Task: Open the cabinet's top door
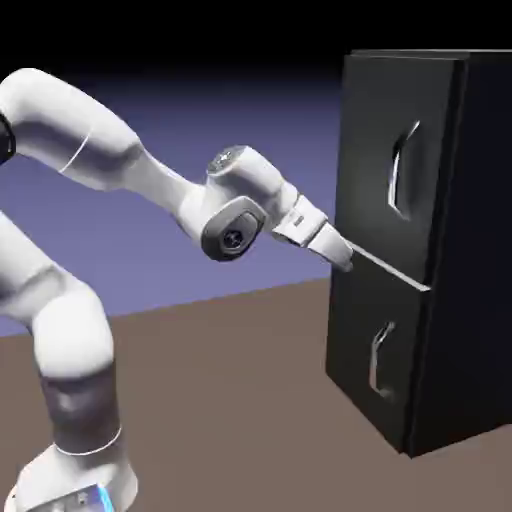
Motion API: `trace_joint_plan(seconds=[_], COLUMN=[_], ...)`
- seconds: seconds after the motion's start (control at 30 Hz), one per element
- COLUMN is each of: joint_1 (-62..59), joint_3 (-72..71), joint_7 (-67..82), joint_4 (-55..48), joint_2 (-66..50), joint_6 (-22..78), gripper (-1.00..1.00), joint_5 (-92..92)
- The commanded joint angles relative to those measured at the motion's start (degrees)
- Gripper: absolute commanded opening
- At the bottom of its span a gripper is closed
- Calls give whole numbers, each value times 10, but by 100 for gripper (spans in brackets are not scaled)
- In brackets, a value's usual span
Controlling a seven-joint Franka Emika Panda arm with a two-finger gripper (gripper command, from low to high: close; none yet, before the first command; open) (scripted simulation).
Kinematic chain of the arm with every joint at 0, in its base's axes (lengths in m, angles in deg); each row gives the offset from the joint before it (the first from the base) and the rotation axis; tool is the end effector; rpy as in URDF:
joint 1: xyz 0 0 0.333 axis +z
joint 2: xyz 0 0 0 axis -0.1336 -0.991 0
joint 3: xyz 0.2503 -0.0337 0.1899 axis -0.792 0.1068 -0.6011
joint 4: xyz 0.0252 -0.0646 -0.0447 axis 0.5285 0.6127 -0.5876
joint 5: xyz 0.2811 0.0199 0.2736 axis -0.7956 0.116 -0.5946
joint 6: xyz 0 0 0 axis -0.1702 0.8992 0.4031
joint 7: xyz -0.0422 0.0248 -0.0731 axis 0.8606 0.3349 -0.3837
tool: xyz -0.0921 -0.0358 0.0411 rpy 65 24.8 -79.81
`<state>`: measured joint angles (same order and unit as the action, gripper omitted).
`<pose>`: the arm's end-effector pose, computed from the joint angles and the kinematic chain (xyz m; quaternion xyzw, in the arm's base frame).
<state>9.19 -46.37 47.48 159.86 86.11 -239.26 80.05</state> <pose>0.3897 0.0077 0.4646 -0.8687 0.2995 -0.3712 0.1337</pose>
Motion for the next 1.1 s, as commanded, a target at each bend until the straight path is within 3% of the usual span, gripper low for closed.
trace_joint_plan(seconds=[0.0, 1.07], joint_1=[7, 224], joint_3=[8, 263], joint_7=[9, 294], joint_4=[-4, -128], joint_2=[3, 108], joint_6=[0, 15], gripper=[100, 100], joint_5=[25, 822])
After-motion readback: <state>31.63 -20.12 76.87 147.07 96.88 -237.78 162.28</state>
